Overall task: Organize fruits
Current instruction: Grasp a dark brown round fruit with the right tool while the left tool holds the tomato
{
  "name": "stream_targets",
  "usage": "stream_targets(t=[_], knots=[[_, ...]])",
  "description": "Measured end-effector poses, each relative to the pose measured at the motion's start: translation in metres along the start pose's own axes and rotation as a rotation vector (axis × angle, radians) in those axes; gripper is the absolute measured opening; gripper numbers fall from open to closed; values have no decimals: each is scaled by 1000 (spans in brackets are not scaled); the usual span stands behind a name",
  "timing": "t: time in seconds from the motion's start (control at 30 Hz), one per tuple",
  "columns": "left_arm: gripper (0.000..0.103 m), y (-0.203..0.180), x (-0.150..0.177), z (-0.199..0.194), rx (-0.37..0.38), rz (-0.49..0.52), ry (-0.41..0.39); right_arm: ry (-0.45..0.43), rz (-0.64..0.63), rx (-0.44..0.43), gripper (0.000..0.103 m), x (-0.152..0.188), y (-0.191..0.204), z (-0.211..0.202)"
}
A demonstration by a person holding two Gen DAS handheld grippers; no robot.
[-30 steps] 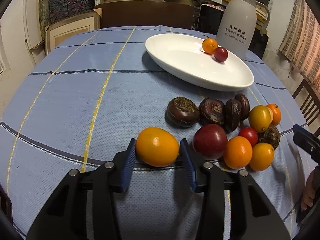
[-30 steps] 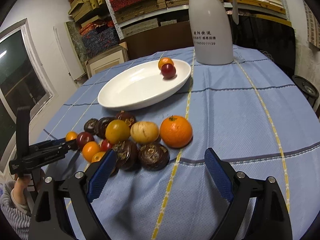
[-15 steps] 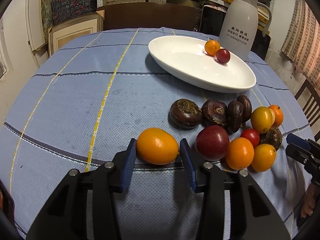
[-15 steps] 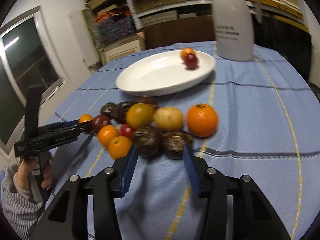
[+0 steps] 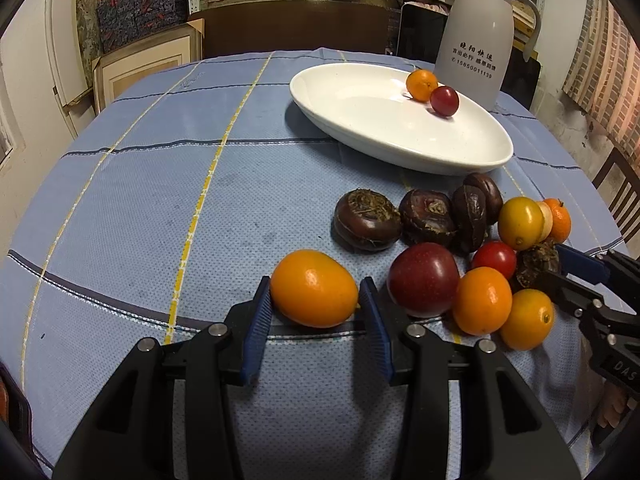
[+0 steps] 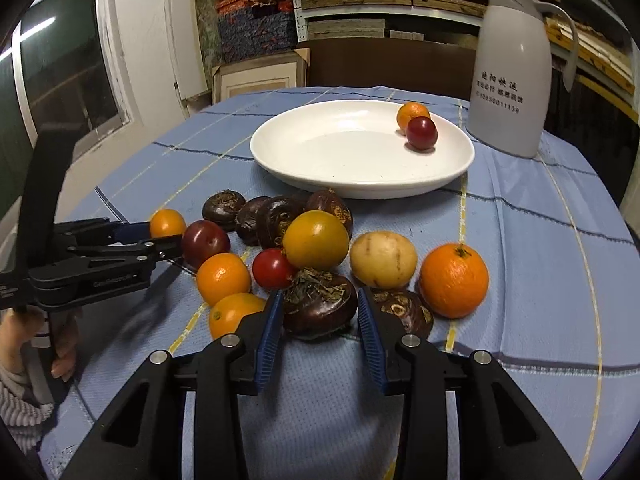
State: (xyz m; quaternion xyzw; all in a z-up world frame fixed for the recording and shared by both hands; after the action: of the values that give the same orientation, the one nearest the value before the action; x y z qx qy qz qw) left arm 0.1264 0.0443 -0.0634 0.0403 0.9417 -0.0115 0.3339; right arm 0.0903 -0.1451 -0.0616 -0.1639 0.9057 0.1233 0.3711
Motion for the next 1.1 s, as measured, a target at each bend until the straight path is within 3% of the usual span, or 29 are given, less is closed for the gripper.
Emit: stream_targets(t=[0.1, 0.2, 0.6, 0.9, 1.07, 1.1], knots=[[43, 0, 0, 0, -1, 1, 0, 21, 1, -1, 43, -1, 0, 6], [43, -1, 0, 0, -2, 3, 0, 28, 59, -57, 43, 0, -9, 8], [43, -3, 0, -4, -5, 11, -18, 27, 71, -63, 40, 7, -7, 2], [38, -2, -4, -24, -14, 9, -102, -12, 99, -84, 35, 13, -9, -13], [39, -5, -3, -19, 19, 14, -71, 9, 124, -104, 36, 15, -13, -10], [39, -5, -2, -18, 21, 18, -65, 15, 127, -105, 40, 15, -12, -8]])
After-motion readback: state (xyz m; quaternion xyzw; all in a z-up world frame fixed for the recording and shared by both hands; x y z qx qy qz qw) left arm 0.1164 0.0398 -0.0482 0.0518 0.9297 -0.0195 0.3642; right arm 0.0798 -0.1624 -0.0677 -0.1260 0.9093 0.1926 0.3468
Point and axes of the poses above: each gripper's, at about its wrist camera, not at the fingertips, and z roughly the way its jaws point, y to its left, x to its underside, the point moved 3 cm from there along z, roughly the way its jaws point, and after that the axes turned 3 degrees about -x, right-handed, at the moved point
